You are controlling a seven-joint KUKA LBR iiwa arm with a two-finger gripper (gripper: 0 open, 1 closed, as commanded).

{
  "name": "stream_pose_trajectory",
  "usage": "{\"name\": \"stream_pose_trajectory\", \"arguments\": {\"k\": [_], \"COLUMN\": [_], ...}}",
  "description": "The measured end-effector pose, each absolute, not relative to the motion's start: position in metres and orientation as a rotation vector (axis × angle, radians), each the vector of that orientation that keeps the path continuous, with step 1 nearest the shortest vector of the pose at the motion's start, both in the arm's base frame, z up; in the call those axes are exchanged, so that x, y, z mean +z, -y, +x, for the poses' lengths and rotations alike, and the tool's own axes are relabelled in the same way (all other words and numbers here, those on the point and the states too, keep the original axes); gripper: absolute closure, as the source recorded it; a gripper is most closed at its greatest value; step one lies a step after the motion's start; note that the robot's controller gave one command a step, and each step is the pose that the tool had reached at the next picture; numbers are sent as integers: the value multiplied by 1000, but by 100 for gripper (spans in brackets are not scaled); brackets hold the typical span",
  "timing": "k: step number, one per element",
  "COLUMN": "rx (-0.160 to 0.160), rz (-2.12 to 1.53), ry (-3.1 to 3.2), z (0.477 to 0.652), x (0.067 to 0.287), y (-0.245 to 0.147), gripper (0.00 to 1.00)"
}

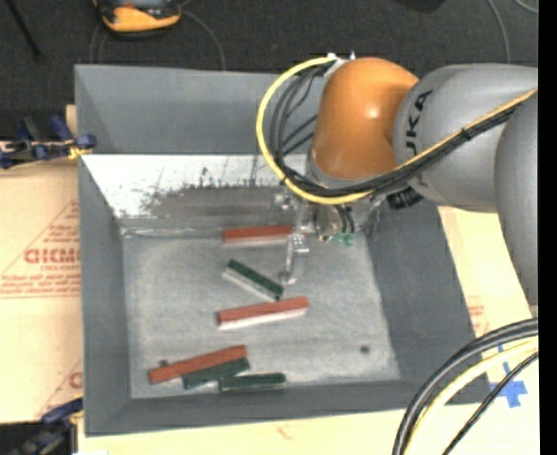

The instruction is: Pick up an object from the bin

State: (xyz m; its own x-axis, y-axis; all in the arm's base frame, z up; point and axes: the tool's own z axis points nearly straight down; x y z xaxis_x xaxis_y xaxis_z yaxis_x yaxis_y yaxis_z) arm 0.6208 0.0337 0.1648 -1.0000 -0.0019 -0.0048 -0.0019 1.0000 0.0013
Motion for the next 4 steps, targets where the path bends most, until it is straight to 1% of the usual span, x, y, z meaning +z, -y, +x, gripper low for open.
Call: {"name": "stream_pose_trajectory", "arguments": {"k": [1, 2, 3, 4], "rx": [2, -2, 1, 1], "rz": [-3, -137, -306, -305], "ry": [-3137, -3130, -3117, -3117], "z": [621, 600, 600, 600], "x": [165, 125, 75, 75], "y": [-34, -50, -48, -48], "gripper": [0, 0, 100, 100]}}
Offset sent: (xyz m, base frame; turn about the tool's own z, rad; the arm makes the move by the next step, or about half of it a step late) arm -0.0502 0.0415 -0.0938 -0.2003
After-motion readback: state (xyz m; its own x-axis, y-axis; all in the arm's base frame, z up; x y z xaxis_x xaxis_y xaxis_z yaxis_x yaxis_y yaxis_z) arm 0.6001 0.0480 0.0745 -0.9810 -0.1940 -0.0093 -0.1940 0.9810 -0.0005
